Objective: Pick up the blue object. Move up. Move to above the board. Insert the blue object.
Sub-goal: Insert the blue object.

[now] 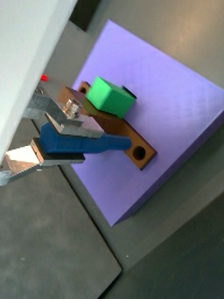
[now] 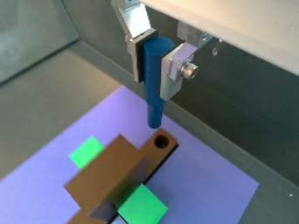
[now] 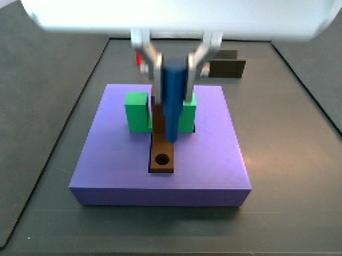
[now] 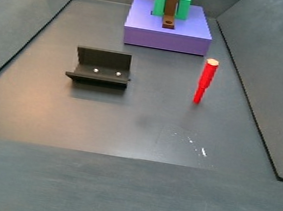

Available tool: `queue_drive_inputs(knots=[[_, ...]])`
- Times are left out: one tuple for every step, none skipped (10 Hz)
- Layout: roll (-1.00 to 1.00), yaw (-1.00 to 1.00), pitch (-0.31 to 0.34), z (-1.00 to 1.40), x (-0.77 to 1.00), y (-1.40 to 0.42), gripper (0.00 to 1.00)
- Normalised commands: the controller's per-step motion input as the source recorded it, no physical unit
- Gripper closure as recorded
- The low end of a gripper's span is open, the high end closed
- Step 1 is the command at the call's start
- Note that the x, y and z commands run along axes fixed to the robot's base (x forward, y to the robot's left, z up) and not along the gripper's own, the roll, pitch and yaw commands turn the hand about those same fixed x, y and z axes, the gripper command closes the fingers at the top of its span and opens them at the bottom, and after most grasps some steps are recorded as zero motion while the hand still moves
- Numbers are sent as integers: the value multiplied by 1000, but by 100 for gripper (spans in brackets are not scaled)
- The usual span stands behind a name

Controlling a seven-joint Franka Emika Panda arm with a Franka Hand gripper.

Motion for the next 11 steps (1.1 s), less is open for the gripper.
queue_drive_inputs(knots=[[-30,-11,0,-374,0,83,100],[0,0,0,-300,-66,46,100],[-4,0,-17,-183,-154,0,100],[0,9,-27,-117,-94,-134,100],[0,3,-27,-163,-120,-100,100],[0,3,-19,-154,-71,-120,100],[0,0,-4,-249,0,-131,100],[0,31,0,-331,23,-109,100],[0,34,0,-343,114,-109,100],[79,49,0,-357,214,0,100],[141,0,0,-300,149,0,100]])
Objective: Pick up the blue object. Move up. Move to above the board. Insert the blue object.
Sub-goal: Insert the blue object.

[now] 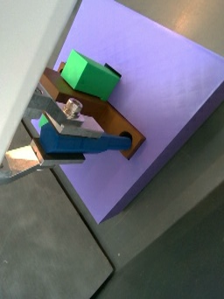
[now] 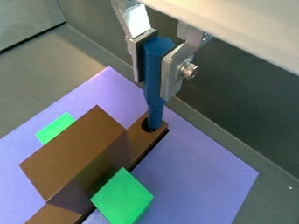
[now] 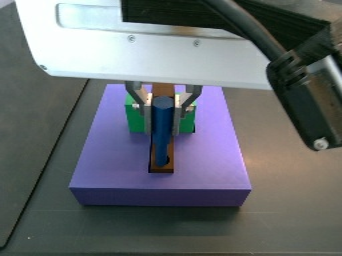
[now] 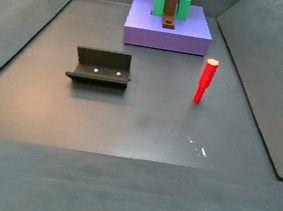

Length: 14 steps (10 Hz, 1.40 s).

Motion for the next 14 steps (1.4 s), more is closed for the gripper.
queue_drive_inputs(knots=[[186,0,0,-203,0,26,100],[203,0,0,-151,0,54,100],[201,0,0,-154,0,49,100],[200,0,0,-157,0,31,100],[173,0,0,-174,0,0,100],[137,20,0,-180,0,-71,100],[81,0,0,-283,74,-151,100],[63,0,0,-311,157,-157,100],[61,0,0,-326,223,-166,100],[106,0,0,-377,263,-129,100],[156,-3,0,-377,223,0,100],[174,-69,0,-323,100,0,100],[167,-117,0,-257,-6,66,100],[144,-117,0,-234,-174,97,100]])
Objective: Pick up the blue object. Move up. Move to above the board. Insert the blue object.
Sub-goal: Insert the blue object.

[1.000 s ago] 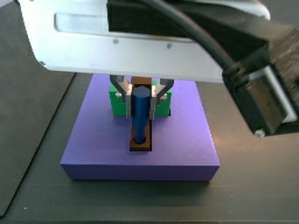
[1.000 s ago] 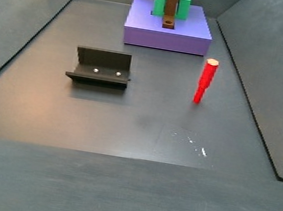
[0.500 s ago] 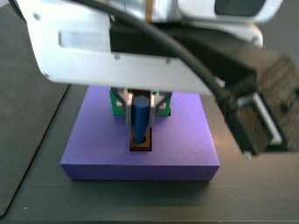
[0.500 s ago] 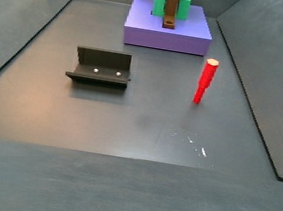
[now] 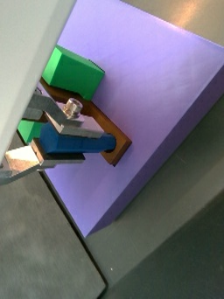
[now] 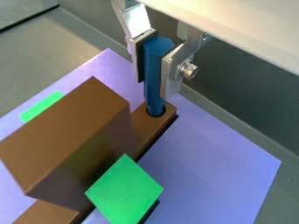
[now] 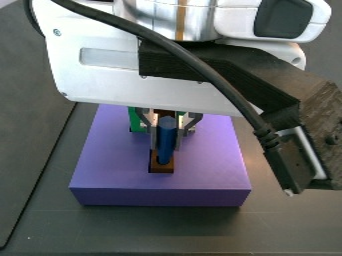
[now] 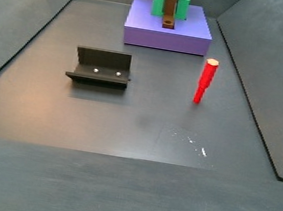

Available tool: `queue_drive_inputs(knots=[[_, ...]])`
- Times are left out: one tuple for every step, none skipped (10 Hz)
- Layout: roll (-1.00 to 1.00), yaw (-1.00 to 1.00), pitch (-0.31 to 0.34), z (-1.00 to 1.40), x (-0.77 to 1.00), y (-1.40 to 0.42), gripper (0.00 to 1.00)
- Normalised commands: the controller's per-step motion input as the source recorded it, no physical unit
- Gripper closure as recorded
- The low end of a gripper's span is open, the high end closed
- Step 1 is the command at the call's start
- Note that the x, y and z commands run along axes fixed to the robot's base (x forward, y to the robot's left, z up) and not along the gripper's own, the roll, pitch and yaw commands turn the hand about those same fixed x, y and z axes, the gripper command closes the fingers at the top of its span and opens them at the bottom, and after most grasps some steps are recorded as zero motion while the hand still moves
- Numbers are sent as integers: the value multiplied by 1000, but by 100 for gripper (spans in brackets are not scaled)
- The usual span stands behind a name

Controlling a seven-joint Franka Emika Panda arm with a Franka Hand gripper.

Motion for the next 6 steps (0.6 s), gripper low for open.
queue_drive_inputs(knots=[[110,-89,0,-206,-240,69,100],[0,0,0,-209,-126,0,100],[-66,0,-20,-431,0,-114,100],[-50,0,-26,-431,0,0,100],[6,0,0,-94,0,-17,100],[0,0,0,0,0,0,100]])
